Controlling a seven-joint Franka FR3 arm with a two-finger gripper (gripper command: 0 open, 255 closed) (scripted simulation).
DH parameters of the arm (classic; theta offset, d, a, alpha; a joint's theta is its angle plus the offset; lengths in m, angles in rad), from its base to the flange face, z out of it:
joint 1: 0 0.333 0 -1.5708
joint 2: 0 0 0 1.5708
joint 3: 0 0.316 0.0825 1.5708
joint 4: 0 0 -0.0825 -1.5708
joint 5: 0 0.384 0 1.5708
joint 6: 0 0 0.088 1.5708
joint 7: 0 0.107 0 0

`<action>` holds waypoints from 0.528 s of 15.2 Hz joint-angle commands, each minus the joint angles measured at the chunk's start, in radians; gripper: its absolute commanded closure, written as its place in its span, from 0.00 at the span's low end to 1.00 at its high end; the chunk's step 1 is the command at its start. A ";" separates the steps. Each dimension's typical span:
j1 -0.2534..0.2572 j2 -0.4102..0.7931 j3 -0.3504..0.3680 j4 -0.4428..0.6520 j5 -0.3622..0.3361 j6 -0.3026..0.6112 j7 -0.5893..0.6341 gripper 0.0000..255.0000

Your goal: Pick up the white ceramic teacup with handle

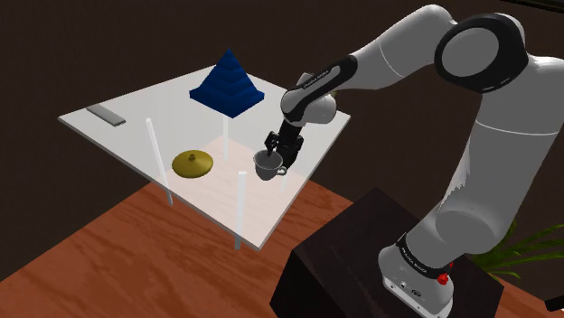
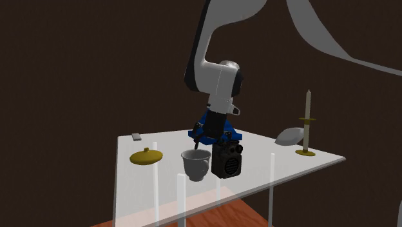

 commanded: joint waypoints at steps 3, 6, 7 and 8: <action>-0.004 0.055 0.007 0.013 0.015 0.041 -0.017 0.00; -0.007 0.086 0.012 0.018 0.025 0.067 -0.029 0.00; -0.007 0.086 0.012 0.018 0.025 0.067 -0.029 0.00; -0.006 0.086 0.012 0.018 0.025 0.067 -0.030 0.00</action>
